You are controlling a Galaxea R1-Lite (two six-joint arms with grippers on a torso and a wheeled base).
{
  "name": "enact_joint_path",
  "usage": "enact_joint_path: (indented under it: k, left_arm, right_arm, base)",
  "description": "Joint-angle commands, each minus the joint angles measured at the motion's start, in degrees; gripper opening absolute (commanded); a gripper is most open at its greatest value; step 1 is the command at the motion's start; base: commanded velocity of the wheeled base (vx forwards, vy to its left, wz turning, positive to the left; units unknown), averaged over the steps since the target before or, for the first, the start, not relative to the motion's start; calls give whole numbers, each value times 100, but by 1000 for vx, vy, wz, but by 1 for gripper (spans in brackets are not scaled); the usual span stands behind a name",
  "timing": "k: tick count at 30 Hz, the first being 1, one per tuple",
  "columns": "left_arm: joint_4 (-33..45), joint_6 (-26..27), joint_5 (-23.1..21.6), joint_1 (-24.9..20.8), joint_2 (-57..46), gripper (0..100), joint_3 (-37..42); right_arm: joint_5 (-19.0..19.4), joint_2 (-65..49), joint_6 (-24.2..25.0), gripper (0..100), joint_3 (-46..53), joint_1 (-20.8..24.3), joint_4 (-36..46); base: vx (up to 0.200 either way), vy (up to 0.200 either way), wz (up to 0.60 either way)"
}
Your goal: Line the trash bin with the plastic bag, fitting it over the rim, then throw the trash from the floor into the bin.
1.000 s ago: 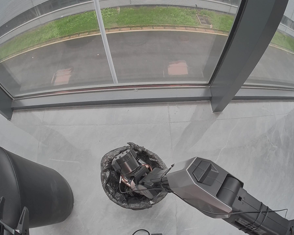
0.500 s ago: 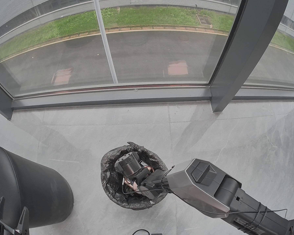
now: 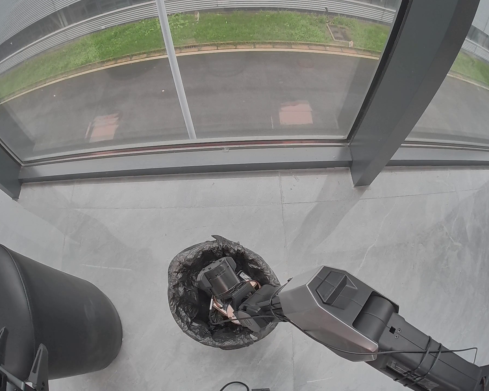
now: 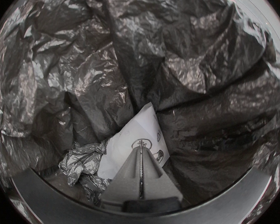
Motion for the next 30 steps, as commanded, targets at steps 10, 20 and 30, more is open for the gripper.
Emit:
enact_joint_path:
  k: [10, 20, 30]
  left_arm:
    - [1, -2, 4, 0, -84, 100, 92]
    - [-8, -2, -4, 0, -84, 100, 92]
    - [-8, -2, 4, 0, -84, 100, 92]
  right_arm:
    - [1, 70, -3, 0, 1, -52, -1]
    - [-43, -79, -47, 0, 1, 124, -142]
    - [-210, -668, -74, 0, 1, 265, 421]
  base:
    - [0, 0, 0]
    - [0, 0, 0]
    - [0, 0, 0]
